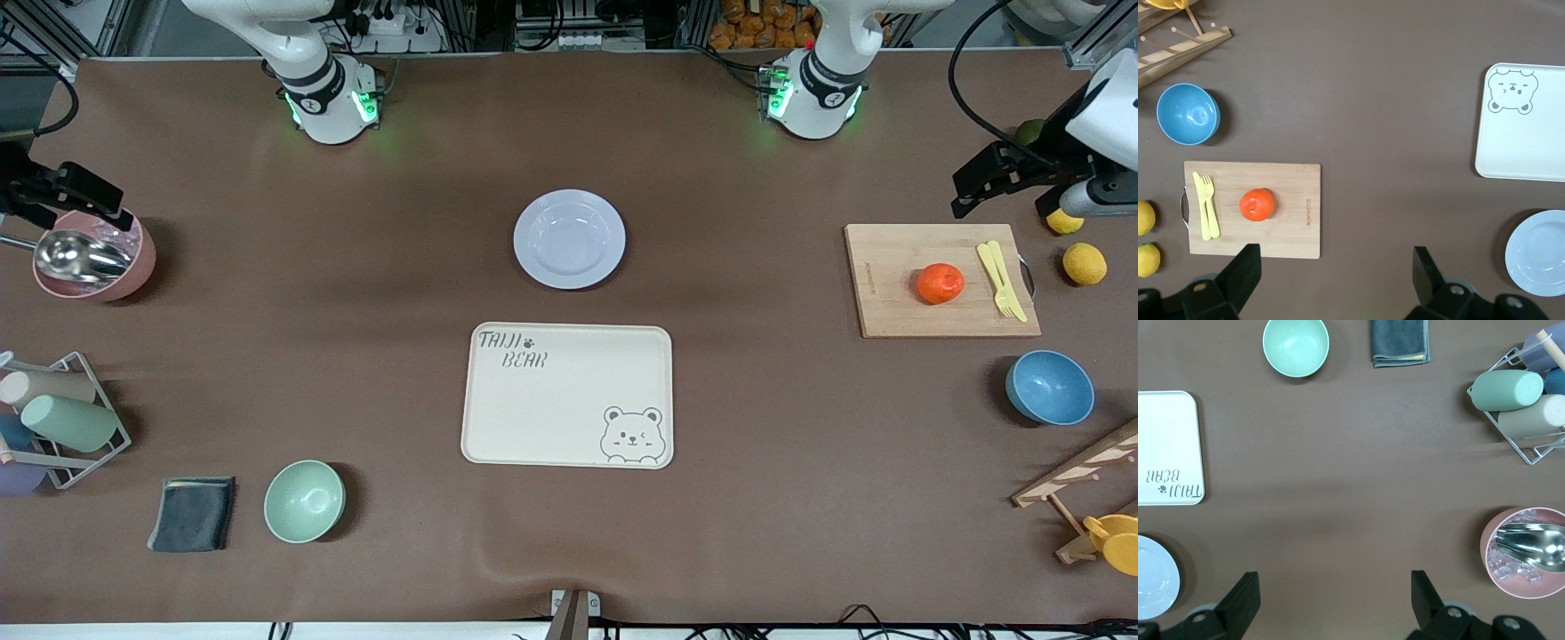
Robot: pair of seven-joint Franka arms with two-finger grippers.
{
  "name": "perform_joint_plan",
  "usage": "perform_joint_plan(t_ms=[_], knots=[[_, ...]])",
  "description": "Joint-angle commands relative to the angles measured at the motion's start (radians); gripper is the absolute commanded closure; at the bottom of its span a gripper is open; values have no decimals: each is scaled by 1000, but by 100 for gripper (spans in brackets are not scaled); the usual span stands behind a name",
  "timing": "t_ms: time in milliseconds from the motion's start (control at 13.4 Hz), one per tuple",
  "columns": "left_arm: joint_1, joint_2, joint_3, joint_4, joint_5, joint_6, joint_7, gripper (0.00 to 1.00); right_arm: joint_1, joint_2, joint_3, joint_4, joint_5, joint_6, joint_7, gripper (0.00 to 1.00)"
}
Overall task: Place orange and plate with both arms
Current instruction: 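Move the left gripper down over the orange on the cutting board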
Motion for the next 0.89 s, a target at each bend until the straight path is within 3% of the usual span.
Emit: perform_joint_plan(t_ms=[0,373,596,820], knots=[[5,6,-1,25,24,-24,-3,0,6,7,-7,14,5,-20,-2,0],[11,45,5,36,78,-53,37,0,-2,8,-8,16,5,-25,-5,0],[57,23,4,-94,91,-51,20,0,1,7,-8,14,5,-26,-2,0],[94,-87,-3,-323,93,82,31,0,4,8,-8,14,4,-36,0,0]])
